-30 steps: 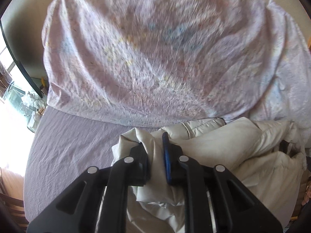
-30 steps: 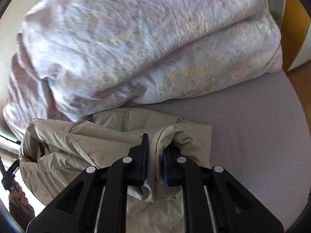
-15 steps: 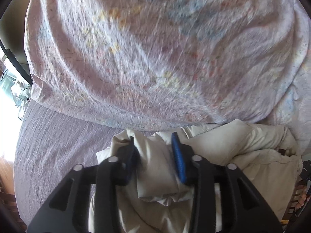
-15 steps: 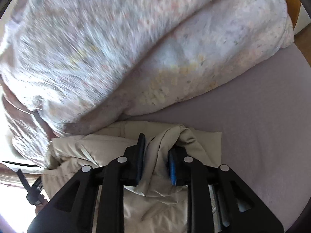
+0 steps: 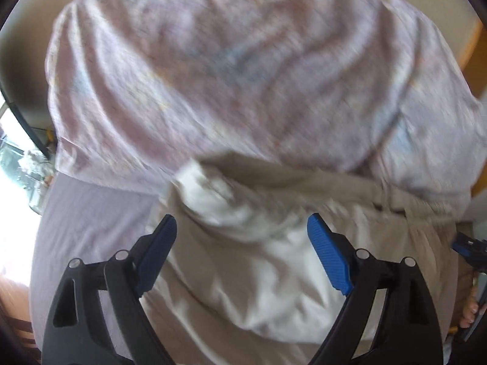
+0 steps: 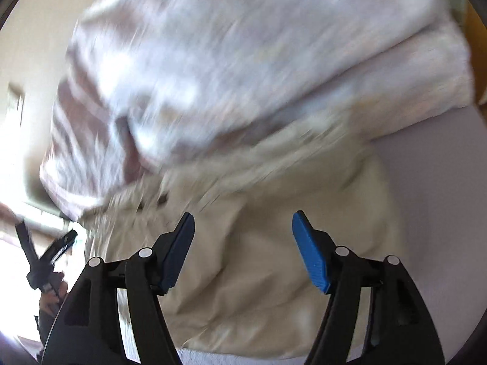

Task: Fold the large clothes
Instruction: 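Open both grippers to release the folded hem onto the jacket, then press both grippers onto the folded jacket to flatten the fold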

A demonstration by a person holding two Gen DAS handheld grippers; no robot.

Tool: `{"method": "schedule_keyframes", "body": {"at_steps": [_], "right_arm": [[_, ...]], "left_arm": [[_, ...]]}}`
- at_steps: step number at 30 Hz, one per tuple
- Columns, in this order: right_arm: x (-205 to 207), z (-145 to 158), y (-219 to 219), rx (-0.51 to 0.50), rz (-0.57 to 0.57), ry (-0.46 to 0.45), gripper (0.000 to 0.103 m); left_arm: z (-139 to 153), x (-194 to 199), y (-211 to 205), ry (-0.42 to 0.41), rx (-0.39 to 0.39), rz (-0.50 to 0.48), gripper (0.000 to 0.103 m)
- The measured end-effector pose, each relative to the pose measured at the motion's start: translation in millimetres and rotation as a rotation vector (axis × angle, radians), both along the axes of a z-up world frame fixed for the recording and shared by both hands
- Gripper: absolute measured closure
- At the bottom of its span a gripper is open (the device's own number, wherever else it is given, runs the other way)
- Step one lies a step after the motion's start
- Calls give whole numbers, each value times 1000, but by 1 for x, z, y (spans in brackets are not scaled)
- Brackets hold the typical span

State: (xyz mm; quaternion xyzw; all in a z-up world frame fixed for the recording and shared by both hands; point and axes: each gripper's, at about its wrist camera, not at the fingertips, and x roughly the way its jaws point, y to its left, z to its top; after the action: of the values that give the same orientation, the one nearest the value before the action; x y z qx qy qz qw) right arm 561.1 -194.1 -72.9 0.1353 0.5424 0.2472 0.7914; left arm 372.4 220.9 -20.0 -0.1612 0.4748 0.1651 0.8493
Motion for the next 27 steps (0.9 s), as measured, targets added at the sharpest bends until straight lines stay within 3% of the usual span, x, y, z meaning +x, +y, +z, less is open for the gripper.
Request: {"method": "schedule_keyframes", "body": {"at_steps": [1, 3, 6, 9, 18, 22, 25, 27], "right_arm": [[-2, 0, 10, -12, 18, 9, 43], [-3, -14, 32, -51, 50, 37, 67], [1, -28, 47, -125, 48, 25, 88], [15, -32, 54, -139, 5, -2, 96], [49, -52, 98, -211, -47, -67, 99], [57, -58, 105, -206, -36, -68, 98], [49, -57, 95, -188, -4, -85, 90], [40, -52, 79, -181, -9, -101, 71]], "left_arm": [[-4, 1, -7, 7, 0, -16, 15], [-12, 1, -24, 23, 3, -50, 15], [-22, 2, -37, 37, -3, -81, 15], [-26, 6, -43, 39, 10, -94, 15], [-37, 14, -42, 23, 52, -82, 14], [-58, 26, -39, 59, 94, -40, 13], [-74, 31, -31, 80, 92, -6, 13], [-80, 35, -29, 87, 99, 1, 13]]}}
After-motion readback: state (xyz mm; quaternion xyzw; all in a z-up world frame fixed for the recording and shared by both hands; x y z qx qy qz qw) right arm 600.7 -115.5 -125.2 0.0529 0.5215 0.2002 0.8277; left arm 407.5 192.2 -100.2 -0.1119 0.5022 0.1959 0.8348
